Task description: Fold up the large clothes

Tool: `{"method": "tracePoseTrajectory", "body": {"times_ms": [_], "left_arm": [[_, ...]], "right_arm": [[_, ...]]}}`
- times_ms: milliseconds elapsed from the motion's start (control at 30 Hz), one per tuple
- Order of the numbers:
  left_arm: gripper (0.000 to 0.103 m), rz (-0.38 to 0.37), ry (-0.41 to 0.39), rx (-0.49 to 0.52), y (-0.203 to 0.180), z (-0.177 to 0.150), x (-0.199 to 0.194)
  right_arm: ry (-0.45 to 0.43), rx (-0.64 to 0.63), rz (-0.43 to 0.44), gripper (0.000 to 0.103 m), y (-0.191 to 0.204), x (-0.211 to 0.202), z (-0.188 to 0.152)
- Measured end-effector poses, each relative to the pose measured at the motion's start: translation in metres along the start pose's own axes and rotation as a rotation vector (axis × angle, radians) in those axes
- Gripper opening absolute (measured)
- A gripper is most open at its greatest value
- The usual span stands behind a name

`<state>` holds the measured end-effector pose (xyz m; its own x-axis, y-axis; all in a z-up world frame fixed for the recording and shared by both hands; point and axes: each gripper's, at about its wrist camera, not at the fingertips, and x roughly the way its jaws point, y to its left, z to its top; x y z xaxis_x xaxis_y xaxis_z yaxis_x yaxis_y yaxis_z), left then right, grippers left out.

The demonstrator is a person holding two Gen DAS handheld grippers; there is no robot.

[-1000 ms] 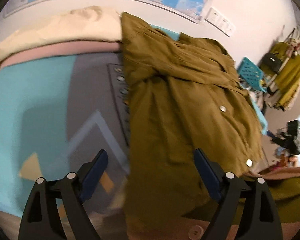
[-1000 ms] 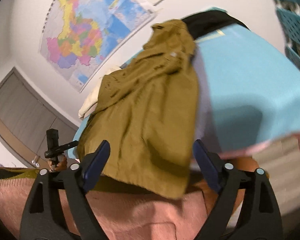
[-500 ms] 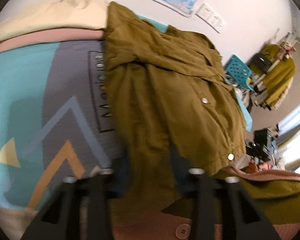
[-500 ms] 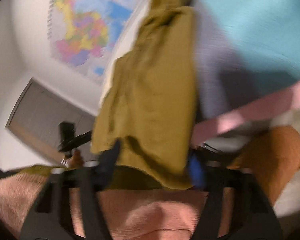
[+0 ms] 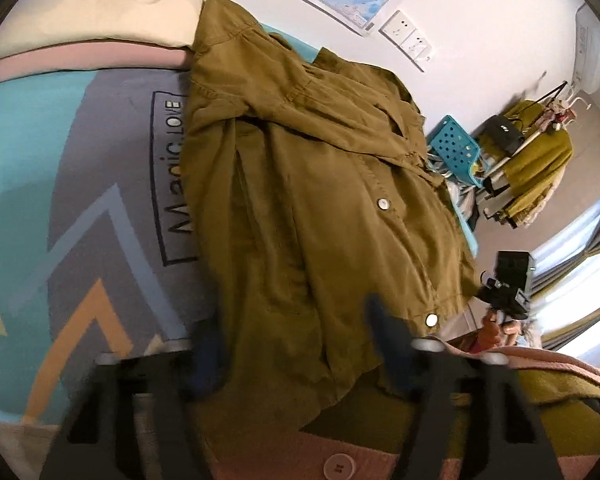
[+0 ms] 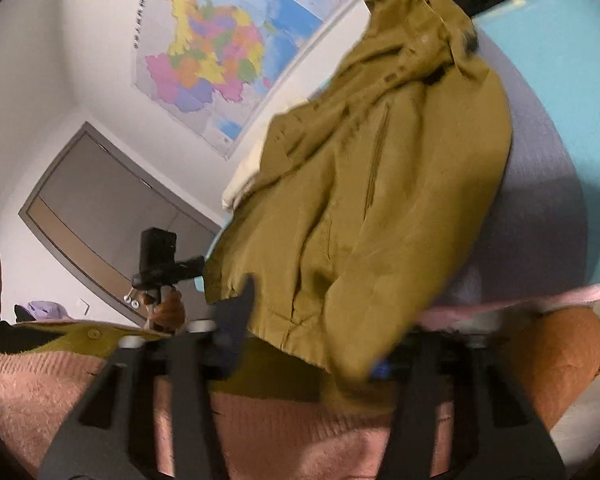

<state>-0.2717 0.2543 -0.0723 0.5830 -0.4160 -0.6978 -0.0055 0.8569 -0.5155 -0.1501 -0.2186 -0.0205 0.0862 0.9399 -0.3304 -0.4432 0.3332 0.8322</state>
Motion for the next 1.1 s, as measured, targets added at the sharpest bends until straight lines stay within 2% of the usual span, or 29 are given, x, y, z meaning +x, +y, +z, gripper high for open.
{"method": "tracePoseTrajectory", "body": {"times_ms": [33,133,267,333,433,533,600,667,833,1100], "left_arm": [[0.010,0.040,0.000,-0.016,0.002,0.001,0.001],[0.008,0.013,-0.027,-0.062,0.004,0.007,-0.007],[0.008,0.001,-0.150,-0.035,-0.016,0.019,-0.044],[0.008,0.006,-0.197,-0.027,-0.022,0.023,-0.062],[0.008,-0.012,-0.248,-0.016,-0.026,0.023,-0.086],[0.012,-0.040,-0.211,-0.055,-0.011,0.016,-0.081],[0.011,-0.057,-0.142,-0.120,0.005,0.012,-0.063],[0.010,-0.041,-0.107,-0.156,0.012,0.010,-0.048],[0.009,-0.054,-0.139,-0.159,0.011,0.022,-0.058],[0.010,-0.041,-0.158,-0.126,-0.003,0.071,-0.075]], "right_arm": [[-0.035,-0.007,0.013,0.008,0.007,-0.006,0.003],[-0.134,-0.061,0.033,0.005,0.034,-0.030,0.013],[-0.237,-0.176,0.053,0.005,0.086,-0.058,0.028],[-0.259,-0.247,0.033,0.005,0.111,-0.069,0.032],[-0.282,-0.300,0.077,0.004,0.133,-0.083,0.036],[-0.271,-0.274,0.043,0.005,0.127,-0.085,0.035],[-0.257,-0.233,0.033,0.005,0.116,-0.080,0.032],[-0.239,-0.198,0.028,0.005,0.107,-0.073,0.032],[-0.267,-0.188,0.028,0.005,0.109,-0.067,0.051],[-0.307,-0.183,0.013,0.005,0.111,-0.060,0.096]]}}
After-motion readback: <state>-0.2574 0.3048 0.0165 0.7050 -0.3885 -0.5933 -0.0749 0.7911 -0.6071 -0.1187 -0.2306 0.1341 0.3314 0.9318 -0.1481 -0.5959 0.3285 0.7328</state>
